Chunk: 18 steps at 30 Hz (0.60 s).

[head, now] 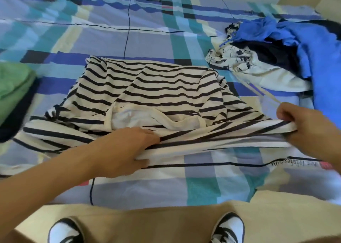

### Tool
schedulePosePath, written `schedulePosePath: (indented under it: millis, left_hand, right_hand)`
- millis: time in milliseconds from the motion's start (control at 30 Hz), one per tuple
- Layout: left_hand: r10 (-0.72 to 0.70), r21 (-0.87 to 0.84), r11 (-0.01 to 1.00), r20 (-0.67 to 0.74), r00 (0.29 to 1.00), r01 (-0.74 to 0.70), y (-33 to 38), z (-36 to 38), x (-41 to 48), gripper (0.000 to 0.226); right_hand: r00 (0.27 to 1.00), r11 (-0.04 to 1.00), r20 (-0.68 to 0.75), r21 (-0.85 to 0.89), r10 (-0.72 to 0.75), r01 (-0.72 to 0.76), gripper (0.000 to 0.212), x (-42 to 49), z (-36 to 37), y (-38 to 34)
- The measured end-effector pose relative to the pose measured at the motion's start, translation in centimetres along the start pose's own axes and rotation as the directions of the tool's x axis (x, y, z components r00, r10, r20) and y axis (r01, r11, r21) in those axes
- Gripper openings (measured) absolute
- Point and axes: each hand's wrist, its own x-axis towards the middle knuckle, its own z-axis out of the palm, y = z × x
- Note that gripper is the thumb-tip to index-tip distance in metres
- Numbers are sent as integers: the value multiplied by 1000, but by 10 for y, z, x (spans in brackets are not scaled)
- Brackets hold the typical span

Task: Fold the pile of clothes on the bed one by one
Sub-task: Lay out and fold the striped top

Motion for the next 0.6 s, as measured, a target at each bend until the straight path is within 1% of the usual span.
schedulePosePath:
  millis: [33, 67, 100, 133, 167, 200, 233, 267, 300, 333, 367, 400, 433, 500, 533, 600]
  left_hand:
    - [23, -55, 998, 79, 997, -19, 0, -8, -3, 25]
    - [43, -134, 991, 169, 985, -21, 0, -17, -7, 25]
    - [48, -233, 972, 249, 967, 11, -1, -30, -14, 25]
    - [54, -334, 941, 298, 953, 51, -3, -40, -19, 24]
    - [49, -414, 907, 284, 958, 76, -8, -50, -24, 22]
    - [23, -468, 880, 212, 977, 81, -13, -58, -28, 21]
    - [-29, -459, 886, 90, 996, 67, -22, -62, -30, 23]
    - [-90, -376, 924, -24, 996, 74, -33, -62, -31, 28]
    - [-140, -240, 964, -83, 987, 116, -44, -59, -31, 41]
    - [-195, -96, 978, -94, 976, 186, -54, -54, -31, 59]
    - [-255, 14, 966, -76, 964, 257, -64, -46, -30, 76]
    - [-305, 65, 949, -53, 951, 309, -73, -39, -29, 86]
    - [-332, 61, 940, -47, 942, 335, -79, -31, -28, 89]
    - [-333, 24, 941, -105, 937, 337, -88, -19, -27, 78]
    - [-325, 13, 944, -147, 934, 330, -91, -15, -26, 70]
    - [-319, 11, 944, -220, 922, 329, -95, -8, -24, 58]
  right_hand:
    - [985, 999, 166, -12, 49, -47, 46, -1, -5, 8]
    - [943, 997, 328, 30, 59, -73, 49, -6, -11, 9]
    - [915, 992, 403, 107, 15, -63, 56, -5, -12, 10]
    - [906, 972, 421, 228, -54, -48, 65, -4, -16, 7]
    - [930, 938, 349, 346, -119, -10, 71, 1, -17, -3]
    - [966, 905, 220, 425, -133, 28, 73, 9, -19, -21]
    - [983, 871, 97, 483, -153, 88, 71, 14, -20, -43]
    - [981, 836, 24, 527, -193, 151, 66, 18, -19, -67]
    - [967, 815, 11, 541, -255, 209, 59, 18, -11, -87]
    - [950, 815, 53, 530, -307, 234, 55, 17, -2, -107]
    - [933, 840, 115, 482, -342, 249, 59, 17, 8, -123]
    - [914, 864, 163, 422, -371, 275, 66, 18, 20, -134]
    - [900, 883, 190, 355, -391, 309, 74, 21, 32, -140]
    - [896, 909, 203, 222, -396, 352, 82, 28, 52, -149]
    - [901, 918, 189, 162, -390, 363, 80, 31, 60, -152]
    - [915, 919, 102, 103, -391, 381, 65, 38, 72, -152]
